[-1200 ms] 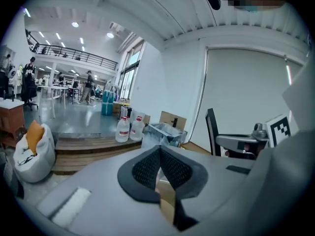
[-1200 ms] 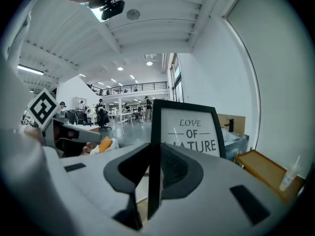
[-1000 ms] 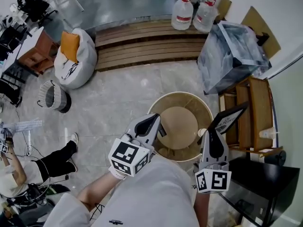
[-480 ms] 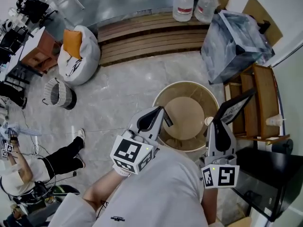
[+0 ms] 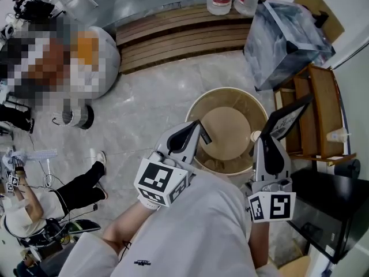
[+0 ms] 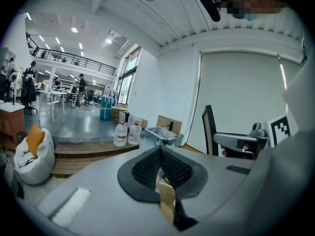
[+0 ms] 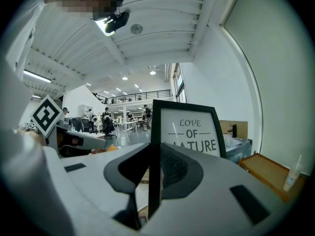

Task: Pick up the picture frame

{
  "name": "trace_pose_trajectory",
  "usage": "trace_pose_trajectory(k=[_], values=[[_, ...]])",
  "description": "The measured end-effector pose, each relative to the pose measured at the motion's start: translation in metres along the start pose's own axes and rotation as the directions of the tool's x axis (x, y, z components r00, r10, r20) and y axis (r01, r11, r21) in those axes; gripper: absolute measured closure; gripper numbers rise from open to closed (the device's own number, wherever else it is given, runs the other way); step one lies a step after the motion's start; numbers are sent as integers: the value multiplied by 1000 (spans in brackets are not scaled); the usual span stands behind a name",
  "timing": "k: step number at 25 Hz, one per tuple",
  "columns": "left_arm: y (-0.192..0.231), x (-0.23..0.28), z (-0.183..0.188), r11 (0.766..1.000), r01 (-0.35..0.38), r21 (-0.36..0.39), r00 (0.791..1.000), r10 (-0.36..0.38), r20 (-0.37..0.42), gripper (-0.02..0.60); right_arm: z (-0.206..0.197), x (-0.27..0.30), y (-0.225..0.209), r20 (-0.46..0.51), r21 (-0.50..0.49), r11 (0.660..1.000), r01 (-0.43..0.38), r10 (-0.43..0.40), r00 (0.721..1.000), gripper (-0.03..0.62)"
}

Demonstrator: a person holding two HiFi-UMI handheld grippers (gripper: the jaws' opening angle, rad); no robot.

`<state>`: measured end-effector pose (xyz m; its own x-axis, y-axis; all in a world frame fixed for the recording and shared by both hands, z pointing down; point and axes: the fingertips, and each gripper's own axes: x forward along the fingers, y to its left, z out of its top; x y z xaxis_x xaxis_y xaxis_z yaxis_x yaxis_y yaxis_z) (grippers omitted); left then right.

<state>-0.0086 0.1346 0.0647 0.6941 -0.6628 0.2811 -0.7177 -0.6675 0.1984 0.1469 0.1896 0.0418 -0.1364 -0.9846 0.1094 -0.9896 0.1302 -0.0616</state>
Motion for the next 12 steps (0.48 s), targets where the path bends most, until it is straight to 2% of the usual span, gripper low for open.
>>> trace_pose_trajectory(k=[12], values=[[-5, 15, -4, 1000, 6, 11, 1000, -5, -16, 589, -6, 3, -17, 0, 22, 1000, 12, -12, 1000, 537]])
